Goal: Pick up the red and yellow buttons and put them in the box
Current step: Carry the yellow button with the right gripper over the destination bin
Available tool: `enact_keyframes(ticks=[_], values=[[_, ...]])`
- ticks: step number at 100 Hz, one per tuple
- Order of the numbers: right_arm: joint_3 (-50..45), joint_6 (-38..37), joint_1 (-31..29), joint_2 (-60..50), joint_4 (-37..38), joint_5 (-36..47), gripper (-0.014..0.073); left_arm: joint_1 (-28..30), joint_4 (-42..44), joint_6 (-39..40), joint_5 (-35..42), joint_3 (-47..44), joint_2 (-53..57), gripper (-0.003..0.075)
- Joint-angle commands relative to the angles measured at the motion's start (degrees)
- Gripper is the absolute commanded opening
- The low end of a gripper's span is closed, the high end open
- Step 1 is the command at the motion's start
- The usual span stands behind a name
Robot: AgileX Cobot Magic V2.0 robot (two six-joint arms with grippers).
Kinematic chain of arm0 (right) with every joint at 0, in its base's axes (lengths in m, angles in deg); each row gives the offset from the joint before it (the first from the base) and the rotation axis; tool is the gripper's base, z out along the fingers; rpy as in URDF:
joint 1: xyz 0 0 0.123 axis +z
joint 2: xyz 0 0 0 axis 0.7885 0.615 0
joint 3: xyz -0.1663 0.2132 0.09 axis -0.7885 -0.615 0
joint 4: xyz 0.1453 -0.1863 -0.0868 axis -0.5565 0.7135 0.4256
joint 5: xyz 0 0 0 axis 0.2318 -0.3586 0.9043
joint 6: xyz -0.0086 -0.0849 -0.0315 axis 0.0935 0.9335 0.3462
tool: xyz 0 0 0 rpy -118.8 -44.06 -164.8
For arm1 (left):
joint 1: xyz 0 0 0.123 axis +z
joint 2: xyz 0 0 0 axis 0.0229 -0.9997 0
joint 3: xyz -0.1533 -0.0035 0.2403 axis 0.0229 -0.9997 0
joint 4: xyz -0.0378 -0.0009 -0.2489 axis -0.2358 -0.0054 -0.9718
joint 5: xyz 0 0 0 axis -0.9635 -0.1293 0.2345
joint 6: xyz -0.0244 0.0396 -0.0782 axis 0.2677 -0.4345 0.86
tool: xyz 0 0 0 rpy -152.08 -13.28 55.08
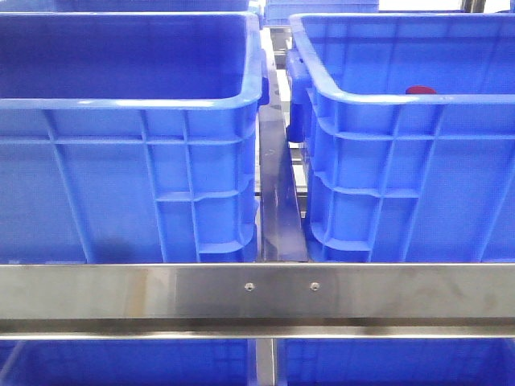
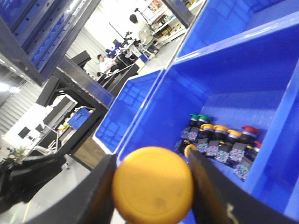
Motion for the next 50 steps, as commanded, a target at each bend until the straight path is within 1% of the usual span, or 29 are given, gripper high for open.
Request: enact_keyframes(ticks=[1,11,20,32,50], values=[[1.89,1.79,-0.38,-1.32,-6.95,-1.06,0.0129,0.16,0.11,0.60,4.99,-0.66,2.67,0.0252],[1.89,3.24,-0.38,-1.32,-7.00,1.39,0.0129,0.16,0.11,0.60,5.90,-2.39,5.25,0.0104],[1.96,6.26,-0.38,-1.32,-7.04,5.98,0.0129,0.16,0.11,0.60,6.02,-3.18,6.03,-0.0022],[1.96,11.95,-0.38,-1.32,-8.60,14.51,0.0129,0.16,0.11,0.60,5.78,-3.21,6.04,-0.0019],[4.28,19.56,-0.38,-1.32,-8.61,27.64,0.0129,0.16,0.11,0.60,5.88,-3.21,6.04,-0.0019]])
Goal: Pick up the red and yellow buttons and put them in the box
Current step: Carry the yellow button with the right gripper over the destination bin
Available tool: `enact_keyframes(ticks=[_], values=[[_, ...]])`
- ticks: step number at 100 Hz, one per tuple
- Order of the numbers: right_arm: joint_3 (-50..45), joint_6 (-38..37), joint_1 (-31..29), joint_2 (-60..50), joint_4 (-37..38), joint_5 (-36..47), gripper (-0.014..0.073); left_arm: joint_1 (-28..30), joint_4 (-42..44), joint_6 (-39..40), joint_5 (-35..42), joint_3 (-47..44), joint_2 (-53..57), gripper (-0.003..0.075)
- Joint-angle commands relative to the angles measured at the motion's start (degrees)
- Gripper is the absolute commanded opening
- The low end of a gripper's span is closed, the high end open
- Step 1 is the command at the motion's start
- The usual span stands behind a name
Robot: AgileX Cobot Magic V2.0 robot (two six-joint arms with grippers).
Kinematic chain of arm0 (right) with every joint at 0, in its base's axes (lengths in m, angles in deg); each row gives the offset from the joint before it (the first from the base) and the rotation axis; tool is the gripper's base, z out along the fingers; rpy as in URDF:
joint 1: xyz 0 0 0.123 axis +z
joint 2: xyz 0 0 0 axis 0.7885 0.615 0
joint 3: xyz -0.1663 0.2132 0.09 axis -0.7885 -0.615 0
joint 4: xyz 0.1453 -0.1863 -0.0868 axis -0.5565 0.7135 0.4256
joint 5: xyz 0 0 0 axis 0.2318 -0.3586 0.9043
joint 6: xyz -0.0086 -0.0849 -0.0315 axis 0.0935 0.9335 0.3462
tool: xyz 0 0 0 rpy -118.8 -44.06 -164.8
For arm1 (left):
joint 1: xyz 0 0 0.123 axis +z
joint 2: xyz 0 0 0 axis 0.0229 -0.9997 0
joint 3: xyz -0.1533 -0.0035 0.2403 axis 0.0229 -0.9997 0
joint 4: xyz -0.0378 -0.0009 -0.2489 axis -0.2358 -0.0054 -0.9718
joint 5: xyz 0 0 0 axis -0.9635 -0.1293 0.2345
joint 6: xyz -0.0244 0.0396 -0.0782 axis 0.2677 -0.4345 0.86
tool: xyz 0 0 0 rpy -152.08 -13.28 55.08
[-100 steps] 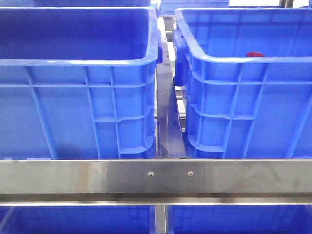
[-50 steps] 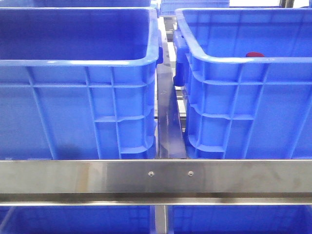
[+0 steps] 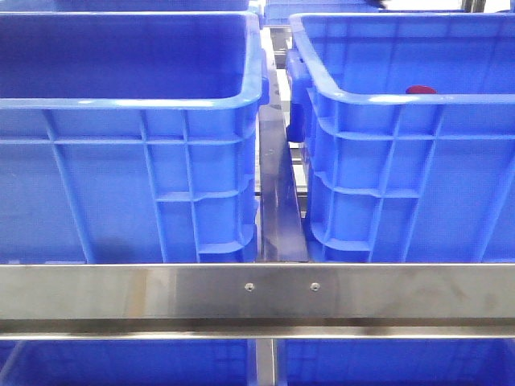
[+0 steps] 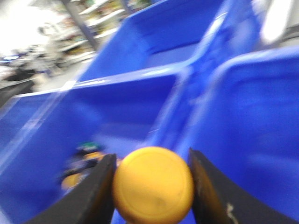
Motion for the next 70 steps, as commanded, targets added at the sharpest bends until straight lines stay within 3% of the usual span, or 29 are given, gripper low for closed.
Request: enact_keyframes(ticks=[1,18,30,47,70], values=[[3.35,5.00,-0.38,-1.32,-8.50,4.67,0.0129,0.16,0.11,0.51,4.84,1.37,-0.33,-0.0019],[7.08,13.19,-0.38,-0.84,-8.50,19.75,0.0129,0.16,0.11,0.51,4.74,1.37,-0.33,-0.0019],[9.69,18.82,-0.55,1.23,-8.50,25.41,0.0128,0.16,-0.01,0.51,4.74,1.37,-0.33,-0.0019],[13.02,20.74,-4.00,7.04,-8.50,24.49,0.0118,0.16,-0.08,0.51,4.74,1.37,-0.33,-0.0019],[14.99,20.74,-11.54,15.33,-8.50,17.31,-0.0013,0.16,-0.08,0.51,4.74,1.37,-0.33,-0.0019]])
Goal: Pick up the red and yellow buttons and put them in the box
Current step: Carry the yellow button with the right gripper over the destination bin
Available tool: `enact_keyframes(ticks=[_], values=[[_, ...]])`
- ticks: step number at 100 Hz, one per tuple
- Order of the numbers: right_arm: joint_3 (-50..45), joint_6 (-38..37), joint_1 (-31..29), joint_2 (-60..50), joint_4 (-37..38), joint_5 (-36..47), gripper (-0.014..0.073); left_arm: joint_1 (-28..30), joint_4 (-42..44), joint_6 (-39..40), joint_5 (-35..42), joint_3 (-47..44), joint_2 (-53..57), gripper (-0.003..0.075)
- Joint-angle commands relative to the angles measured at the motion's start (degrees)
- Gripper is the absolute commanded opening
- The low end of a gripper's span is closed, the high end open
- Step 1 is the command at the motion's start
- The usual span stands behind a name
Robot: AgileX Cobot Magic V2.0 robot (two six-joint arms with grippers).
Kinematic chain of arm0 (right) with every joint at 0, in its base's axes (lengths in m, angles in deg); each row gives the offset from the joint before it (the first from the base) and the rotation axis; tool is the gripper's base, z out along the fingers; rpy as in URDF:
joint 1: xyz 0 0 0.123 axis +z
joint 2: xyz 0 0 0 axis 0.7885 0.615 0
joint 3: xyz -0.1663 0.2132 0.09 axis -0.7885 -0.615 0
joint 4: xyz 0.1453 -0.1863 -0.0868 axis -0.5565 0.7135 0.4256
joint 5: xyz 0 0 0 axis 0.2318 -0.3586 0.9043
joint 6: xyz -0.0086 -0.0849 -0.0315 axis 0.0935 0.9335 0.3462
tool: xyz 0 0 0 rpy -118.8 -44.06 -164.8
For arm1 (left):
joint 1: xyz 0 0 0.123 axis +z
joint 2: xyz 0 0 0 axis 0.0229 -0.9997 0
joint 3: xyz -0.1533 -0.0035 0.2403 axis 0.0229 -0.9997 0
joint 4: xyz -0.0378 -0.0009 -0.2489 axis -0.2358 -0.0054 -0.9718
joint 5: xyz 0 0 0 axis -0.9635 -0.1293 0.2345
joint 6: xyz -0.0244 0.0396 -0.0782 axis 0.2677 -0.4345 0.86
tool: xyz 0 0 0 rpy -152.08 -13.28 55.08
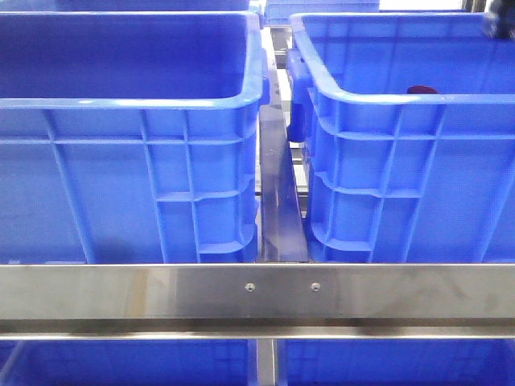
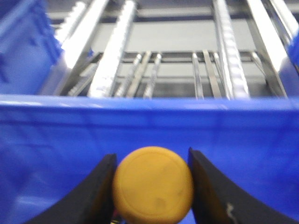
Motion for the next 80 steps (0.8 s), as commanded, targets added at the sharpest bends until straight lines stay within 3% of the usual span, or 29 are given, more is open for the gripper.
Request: enact_keyframes(ticks=[1,21,80], values=[[2.52,0.93,-2.56,0.64,-6.08,-5.74,-0.0018,0.16,-0.08,0.51,4.48,1.37,-0.33,-0.0019],[4.09,1.17,-5.60,7.03,-6.08,-9.07,-0.0026,0.16,-0.08,0.51,4.59,1.37,-0.33,-0.0019],[10.99,4.36,-5.69,17.15,-6.08,-10.17,-0.0026,0.16,-0.08,0.51,4.48,1.37,-0.33,-0.0019]])
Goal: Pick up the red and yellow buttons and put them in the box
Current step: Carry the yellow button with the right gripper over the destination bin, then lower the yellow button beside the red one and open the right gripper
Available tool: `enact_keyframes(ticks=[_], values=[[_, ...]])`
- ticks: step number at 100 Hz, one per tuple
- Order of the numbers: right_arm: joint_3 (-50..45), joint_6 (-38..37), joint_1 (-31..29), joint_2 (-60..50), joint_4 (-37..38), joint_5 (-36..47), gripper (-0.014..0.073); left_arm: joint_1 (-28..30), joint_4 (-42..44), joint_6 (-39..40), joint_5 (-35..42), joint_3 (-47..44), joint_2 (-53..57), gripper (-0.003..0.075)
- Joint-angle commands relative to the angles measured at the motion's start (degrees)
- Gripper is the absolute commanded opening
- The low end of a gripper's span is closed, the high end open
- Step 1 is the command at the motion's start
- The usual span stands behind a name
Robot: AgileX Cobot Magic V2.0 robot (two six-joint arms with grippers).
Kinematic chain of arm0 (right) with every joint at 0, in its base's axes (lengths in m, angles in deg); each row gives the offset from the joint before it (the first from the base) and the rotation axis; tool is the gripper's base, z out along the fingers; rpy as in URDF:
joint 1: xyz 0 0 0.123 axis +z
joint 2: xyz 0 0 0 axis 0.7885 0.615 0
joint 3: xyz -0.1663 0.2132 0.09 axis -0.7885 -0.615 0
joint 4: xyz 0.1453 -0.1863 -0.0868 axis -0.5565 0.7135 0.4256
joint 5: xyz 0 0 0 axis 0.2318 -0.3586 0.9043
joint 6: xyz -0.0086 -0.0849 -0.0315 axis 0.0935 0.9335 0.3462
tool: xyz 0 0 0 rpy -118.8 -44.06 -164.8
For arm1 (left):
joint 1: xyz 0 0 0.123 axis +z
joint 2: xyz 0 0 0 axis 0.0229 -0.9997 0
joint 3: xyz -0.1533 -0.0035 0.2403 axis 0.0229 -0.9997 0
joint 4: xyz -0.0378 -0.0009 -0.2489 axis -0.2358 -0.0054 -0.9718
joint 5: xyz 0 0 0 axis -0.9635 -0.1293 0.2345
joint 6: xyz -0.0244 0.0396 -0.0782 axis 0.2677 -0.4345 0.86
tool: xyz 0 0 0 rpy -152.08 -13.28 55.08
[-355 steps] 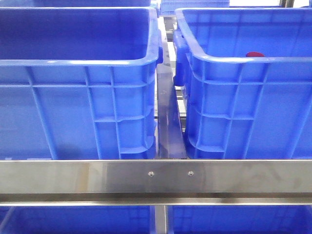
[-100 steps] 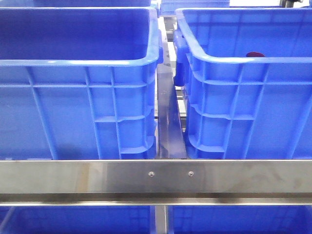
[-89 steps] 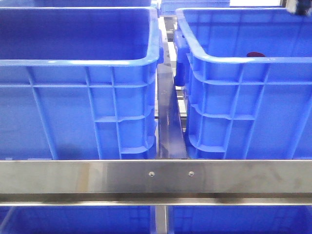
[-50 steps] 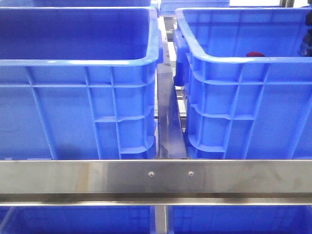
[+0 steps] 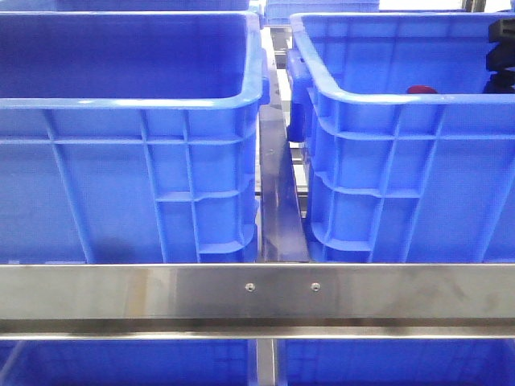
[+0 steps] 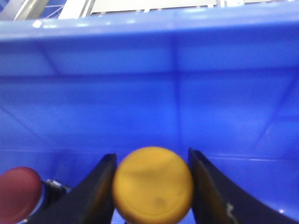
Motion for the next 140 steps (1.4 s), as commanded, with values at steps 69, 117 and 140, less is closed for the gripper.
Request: enact_keyframes(ticks=[69,117,140], values=[[2.33,2.34,-0.38,3.28,-6.08,-3.34,0.0360,0.16,-0.08,0.51,4.17,1.37,-0.33,-0.0019],[2.05,2.24,-0.38,-2.52,-6.08,-3.43,0.0510,0.16,-0.08,0.51,4.04,1.37,-0.33,-0.0019],[-2.84,0.69,-0.18,-12.45,-6.08,-4.92,0.0510,0.16,-0.08,0.51,4.04,1.37,-0.33,-0.0019]])
